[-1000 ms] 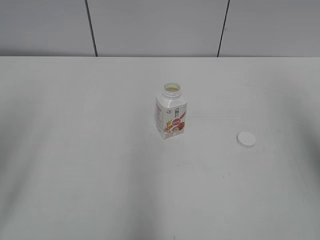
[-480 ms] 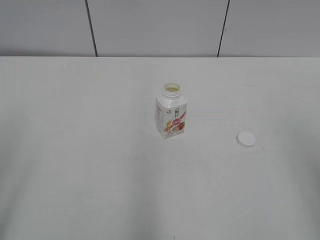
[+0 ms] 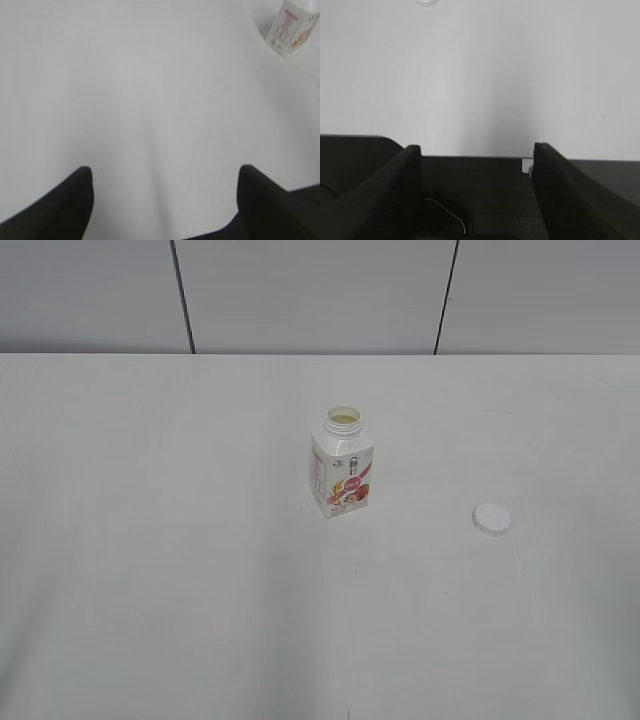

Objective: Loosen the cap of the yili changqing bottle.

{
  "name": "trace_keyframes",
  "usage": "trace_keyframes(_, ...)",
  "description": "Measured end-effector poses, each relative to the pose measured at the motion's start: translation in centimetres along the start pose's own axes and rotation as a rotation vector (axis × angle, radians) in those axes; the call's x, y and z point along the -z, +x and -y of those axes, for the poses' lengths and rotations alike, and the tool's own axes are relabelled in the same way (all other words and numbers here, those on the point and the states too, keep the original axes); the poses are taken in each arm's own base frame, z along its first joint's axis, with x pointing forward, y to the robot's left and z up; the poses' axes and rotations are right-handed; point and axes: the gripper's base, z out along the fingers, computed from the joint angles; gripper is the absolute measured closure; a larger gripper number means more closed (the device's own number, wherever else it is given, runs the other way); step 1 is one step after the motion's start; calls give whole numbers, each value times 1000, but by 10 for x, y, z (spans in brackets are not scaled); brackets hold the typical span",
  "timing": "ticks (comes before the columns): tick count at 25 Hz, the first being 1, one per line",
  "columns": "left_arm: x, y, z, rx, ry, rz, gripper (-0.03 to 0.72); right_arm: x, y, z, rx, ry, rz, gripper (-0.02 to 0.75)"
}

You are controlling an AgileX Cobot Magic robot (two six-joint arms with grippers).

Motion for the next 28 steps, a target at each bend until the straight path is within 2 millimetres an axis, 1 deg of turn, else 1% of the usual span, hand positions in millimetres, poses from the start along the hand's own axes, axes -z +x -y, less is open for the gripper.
trace_keyframes(6,28,19,4,-11,-20,211,158,21,20,-6,23,27,179,192)
trace_keyframes(8,33,24,5,-13,-25,251,174,27,28,-8,30,36,239,192)
trace_keyframes(12,32,25,5,-12,-25,252,188,32,36,-9,39,52,295,192)
trace_keyframes(24,32,25,5,-9,-16,253,190,32,37,-9,44,30,294,192)
trace_keyframes(28,32,25,6,-8,-14,253,190,27,34,-6,53,42,328,192)
